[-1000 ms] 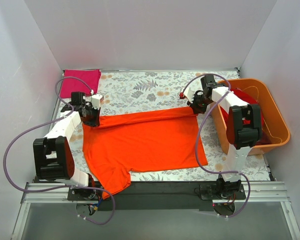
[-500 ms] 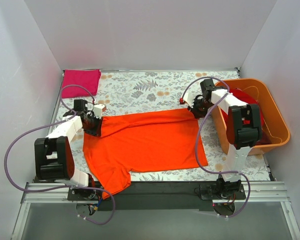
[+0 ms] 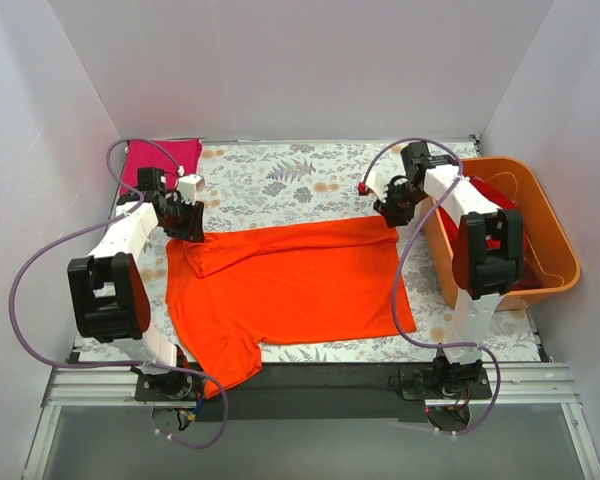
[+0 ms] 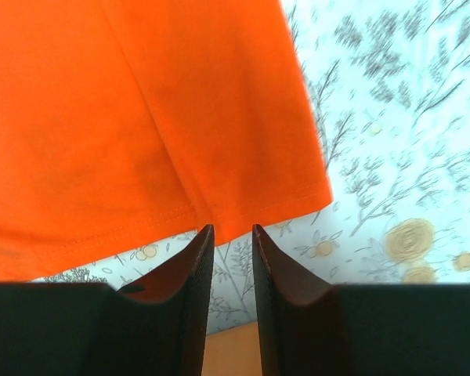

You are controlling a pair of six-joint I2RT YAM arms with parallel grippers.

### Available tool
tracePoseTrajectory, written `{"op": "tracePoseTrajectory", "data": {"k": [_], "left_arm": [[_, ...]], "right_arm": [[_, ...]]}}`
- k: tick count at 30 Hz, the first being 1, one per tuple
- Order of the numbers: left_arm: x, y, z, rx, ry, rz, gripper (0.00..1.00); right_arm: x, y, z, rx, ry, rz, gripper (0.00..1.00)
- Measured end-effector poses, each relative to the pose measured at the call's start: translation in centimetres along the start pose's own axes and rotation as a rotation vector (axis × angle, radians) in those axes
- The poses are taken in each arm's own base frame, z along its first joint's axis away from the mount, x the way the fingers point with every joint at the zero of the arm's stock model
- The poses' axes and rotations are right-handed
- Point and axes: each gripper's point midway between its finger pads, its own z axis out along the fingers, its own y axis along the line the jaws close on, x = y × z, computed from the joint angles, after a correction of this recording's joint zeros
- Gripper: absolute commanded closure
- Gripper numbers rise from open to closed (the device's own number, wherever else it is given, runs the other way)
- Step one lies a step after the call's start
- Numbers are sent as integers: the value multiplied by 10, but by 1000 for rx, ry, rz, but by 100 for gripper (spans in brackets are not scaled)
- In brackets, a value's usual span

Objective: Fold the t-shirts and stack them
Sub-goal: Fold the tshirt

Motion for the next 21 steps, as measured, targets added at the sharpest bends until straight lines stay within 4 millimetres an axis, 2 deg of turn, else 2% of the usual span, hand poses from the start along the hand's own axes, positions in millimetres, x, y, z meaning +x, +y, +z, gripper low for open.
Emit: {"op": "tracePoseTrajectory", "data": {"k": [4,7,10,13,16,18,21], "left_arm": [[2,4,17,23,41,-42,62],[9,6,26,33,73,-71,62],[11,10,33,30,94,-88,62],[9,15,37,23,101,-92,62],[10,17,41,31,117,-91,60],[10,15,42,51,130,-88,59],[3,9,40,86,119,-72,59]], "right_arm": [[-29,-3,-8,6,-52,-2,70],[-70,-5,-7,0,-118,-14,71],[-114,-1,6,-37,-184,-21,73],[-142,11,29,-93,-211,-16,72],[-143,28,47,-145,-184,-12,66],[-129,34,51,-158,-152,-3,63],[-95,36,49,-158,-94,26,61]]}}
